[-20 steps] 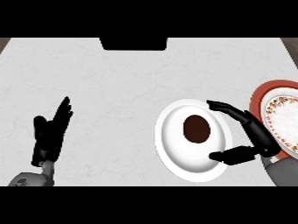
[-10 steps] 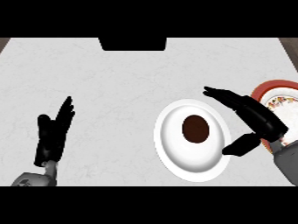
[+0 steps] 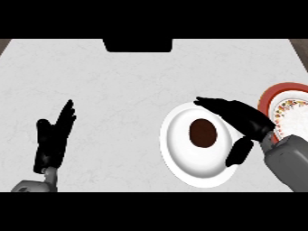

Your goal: Pick the cupcake from the plate and place it in the plate

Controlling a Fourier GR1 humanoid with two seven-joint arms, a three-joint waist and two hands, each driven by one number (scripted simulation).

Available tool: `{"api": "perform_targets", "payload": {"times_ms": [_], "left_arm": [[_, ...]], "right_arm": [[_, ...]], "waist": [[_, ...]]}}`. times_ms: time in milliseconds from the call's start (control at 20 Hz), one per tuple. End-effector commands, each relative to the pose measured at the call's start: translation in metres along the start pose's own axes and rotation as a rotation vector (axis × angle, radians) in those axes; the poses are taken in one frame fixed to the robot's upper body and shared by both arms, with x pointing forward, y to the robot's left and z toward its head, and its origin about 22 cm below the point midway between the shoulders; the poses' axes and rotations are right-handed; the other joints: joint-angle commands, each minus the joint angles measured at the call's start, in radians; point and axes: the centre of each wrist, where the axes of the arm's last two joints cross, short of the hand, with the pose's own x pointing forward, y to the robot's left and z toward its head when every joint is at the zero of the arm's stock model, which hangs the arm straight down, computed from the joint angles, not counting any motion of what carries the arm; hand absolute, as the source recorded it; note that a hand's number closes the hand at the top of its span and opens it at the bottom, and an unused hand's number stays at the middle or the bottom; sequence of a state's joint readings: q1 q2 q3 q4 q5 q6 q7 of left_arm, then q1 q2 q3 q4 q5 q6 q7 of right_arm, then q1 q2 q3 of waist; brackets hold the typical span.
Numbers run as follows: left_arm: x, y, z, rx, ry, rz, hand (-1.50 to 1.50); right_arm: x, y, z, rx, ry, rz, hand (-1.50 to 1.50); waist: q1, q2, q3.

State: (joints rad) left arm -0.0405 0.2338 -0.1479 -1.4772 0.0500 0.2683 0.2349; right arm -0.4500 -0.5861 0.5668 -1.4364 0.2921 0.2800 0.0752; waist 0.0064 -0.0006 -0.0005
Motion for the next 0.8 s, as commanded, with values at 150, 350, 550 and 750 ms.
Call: {"api": "perform_targets", "payload": {"times_ms": [150, 350, 550, 750], "left_arm": [[-0.007, 0.023, -0.013, -0.011, -0.016, 0.015, 0.00], [-0.005, -0.005, -0.001, -0.007, -0.030, 0.003, 0.00], [-0.003, 0.006, 0.000, 0.007, -0.007, 0.004, 0.00], [-0.014, 0.012, 0.009, 0.015, -0.005, 0.010, 0.00]], "right_arm": [[-0.004, 0.016, -0.010, 0.061, 0.030, 0.014, -1.50], [-0.004, 0.015, -0.022, 0.074, 0.041, 0.025, -1.50], [-0.008, 0.025, -0.033, 0.078, 0.024, 0.013, -1.50], [0.020, 0.019, -0.023, 0.087, 0.040, 0.036, -1.50]], "waist": [[-0.004, 0.001, 0.000], [-0.003, 0.000, 0.000], [-0.003, 0.000, 0.001], [-0.005, -0.001, 0.000]]}}
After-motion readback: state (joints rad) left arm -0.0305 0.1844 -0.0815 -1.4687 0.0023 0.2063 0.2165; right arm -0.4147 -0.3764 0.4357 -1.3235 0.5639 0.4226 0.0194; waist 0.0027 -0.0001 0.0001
